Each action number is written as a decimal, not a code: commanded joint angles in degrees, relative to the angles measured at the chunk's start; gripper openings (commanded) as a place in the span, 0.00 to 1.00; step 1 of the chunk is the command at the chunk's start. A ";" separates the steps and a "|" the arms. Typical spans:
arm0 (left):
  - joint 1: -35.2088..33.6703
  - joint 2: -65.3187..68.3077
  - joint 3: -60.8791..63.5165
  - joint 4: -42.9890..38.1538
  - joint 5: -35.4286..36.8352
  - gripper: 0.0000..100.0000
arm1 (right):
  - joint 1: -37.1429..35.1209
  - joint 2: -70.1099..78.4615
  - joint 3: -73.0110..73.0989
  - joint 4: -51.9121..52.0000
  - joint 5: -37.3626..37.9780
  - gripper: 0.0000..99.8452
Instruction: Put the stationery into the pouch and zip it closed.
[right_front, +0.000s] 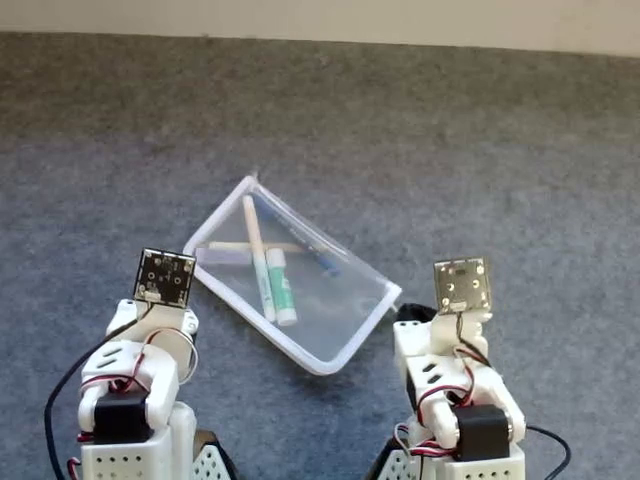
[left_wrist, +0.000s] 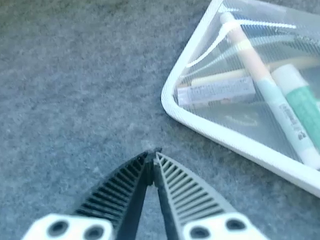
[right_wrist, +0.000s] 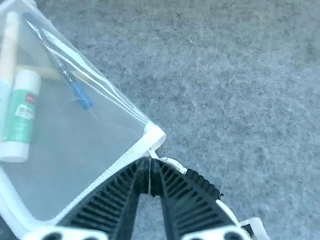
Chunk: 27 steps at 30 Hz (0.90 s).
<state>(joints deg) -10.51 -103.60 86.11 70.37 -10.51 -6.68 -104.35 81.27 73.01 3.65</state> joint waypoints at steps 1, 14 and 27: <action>-0.57 0.04 0.92 -1.41 0.35 0.01 | 0.57 -1.01 0.04 -1.01 0.09 0.00; -0.48 0.04 11.12 -7.82 0.26 0.01 | 0.31 -1.10 14.81 -1.10 0.44 0.00; -0.48 0.13 11.12 1.41 0.35 0.01 | 0.66 -1.10 22.99 -1.71 0.44 0.00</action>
<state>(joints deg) -10.51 -103.69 95.87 68.53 -10.51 -6.68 -105.14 95.52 72.22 3.65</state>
